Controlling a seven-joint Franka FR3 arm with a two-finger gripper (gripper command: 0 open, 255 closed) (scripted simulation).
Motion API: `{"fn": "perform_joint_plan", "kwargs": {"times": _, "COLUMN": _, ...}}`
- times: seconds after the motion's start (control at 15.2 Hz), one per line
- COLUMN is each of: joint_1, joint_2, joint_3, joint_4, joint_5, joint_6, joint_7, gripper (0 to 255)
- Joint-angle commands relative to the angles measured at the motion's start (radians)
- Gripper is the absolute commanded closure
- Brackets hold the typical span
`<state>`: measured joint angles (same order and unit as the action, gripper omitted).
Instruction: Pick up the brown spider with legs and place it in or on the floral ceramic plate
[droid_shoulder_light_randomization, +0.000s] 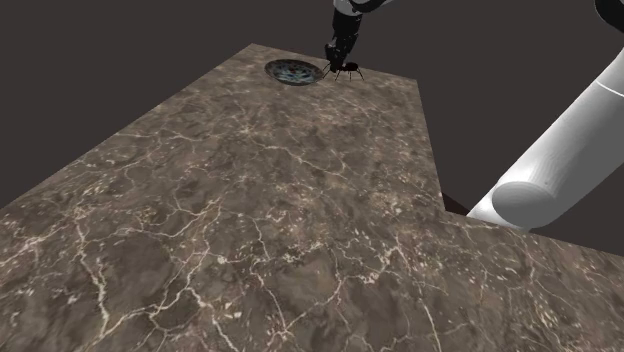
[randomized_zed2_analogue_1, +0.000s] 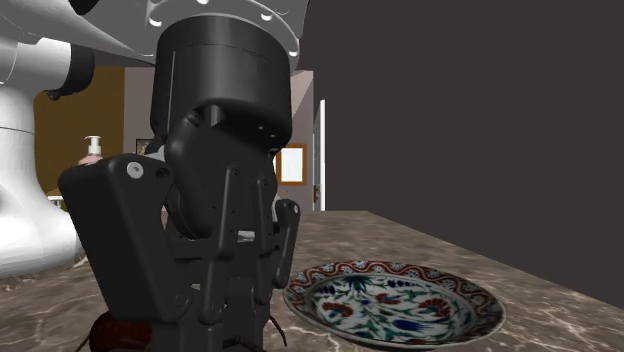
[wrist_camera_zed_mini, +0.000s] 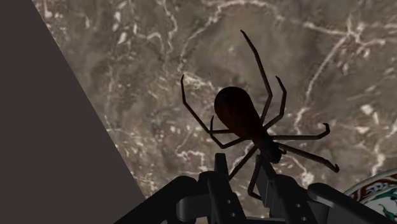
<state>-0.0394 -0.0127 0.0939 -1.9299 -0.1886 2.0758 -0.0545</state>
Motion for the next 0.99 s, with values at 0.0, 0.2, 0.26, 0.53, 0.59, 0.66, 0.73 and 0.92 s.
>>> {"fn": "perform_joint_plan", "kwargs": {"times": 0.0, "joint_1": 0.0, "joint_2": 0.001, "joint_3": 0.0, "joint_4": -0.001, "joint_5": 0.0, "joint_6": 0.0, "joint_7": 0.0, "gripper": 255}}
{"fn": "perform_joint_plan", "kwargs": {"times": 0.2, "joint_1": 0.0, "joint_2": 0.0, "joint_3": 0.0, "joint_4": 0.011, "joint_5": 0.002, "joint_6": -0.013, "joint_7": -0.003, "gripper": 255}}
{"fn": "perform_joint_plan", "kwargs": {"times": 0.26, "joint_1": 0.001, "joint_2": -0.002, "joint_3": 0.0, "joint_4": 0.022, "joint_5": 0.003, "joint_6": -0.026, "joint_7": -0.005, "gripper": 255}}
{"fn": "perform_joint_plan", "kwargs": {"times": 0.53, "joint_1": 0.001, "joint_2": -0.008, "joint_3": 0.001, "joint_4": 0.069, "joint_5": 0.008, "joint_6": -0.077, "joint_7": -0.014, "gripper": 255}}
{"fn": "perform_joint_plan", "kwargs": {"times": 0.59, "joint_1": 0.001, "joint_2": -0.009, "joint_3": 0.001, "joint_4": 0.081, "joint_5": 0.009, "joint_6": -0.09, "joint_7": -0.017, "gripper": 255}}
{"fn": "perform_joint_plan", "kwargs": {"times": 0.66, "joint_1": 0.002, "joint_2": -0.009, "joint_3": 0.001, "joint_4": 0.094, "joint_5": 0.01, "joint_6": -0.104, "joint_7": -0.019, "gripper": 255}}
{"fn": "perform_joint_plan", "kwargs": {"times": 0.73, "joint_1": 0.002, "joint_2": -0.01, "joint_3": 0.002, "joint_4": 0.106, "joint_5": 0.011, "joint_6": -0.117, "joint_7": -0.021, "gripper": 255}}
{"fn": "perform_joint_plan", "kwargs": {"times": 0.92, "joint_1": 0.002, "joint_2": -0.01, "joint_3": 0.002, "joint_4": 0.146, "joint_5": 0.014, "joint_6": -0.156, "joint_7": -0.027, "gripper": 255}}
